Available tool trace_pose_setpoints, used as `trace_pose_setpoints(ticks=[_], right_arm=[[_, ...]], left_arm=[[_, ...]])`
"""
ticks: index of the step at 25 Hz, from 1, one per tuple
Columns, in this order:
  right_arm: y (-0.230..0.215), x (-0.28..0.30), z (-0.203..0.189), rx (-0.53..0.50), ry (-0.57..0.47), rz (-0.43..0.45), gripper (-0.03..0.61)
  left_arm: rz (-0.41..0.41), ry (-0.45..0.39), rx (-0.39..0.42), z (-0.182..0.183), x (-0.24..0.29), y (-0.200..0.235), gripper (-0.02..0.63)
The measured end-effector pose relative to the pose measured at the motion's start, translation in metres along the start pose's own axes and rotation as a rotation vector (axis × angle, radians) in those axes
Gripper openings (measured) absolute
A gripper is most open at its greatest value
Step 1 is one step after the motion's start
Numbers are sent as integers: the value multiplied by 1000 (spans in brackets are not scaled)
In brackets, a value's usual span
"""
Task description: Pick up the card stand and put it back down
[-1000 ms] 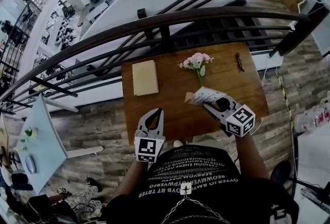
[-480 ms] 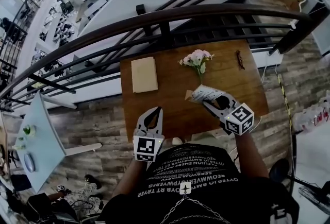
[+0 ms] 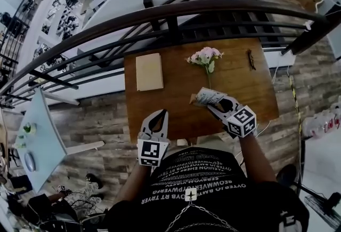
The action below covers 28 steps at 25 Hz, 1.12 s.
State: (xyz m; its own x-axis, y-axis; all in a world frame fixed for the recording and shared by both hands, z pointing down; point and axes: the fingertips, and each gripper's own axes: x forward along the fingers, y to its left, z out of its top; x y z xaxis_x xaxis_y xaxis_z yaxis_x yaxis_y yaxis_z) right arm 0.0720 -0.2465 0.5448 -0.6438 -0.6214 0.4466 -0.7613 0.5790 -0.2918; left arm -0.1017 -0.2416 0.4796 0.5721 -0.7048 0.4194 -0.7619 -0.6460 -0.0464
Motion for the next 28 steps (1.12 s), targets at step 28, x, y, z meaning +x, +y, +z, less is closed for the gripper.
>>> trace_pose_setpoints(ticks=[28], right_arm=[[-76, 74, -155, 29, 253, 23, 175]], left_arm=[[130, 138, -20, -22, 12, -10, 20]])
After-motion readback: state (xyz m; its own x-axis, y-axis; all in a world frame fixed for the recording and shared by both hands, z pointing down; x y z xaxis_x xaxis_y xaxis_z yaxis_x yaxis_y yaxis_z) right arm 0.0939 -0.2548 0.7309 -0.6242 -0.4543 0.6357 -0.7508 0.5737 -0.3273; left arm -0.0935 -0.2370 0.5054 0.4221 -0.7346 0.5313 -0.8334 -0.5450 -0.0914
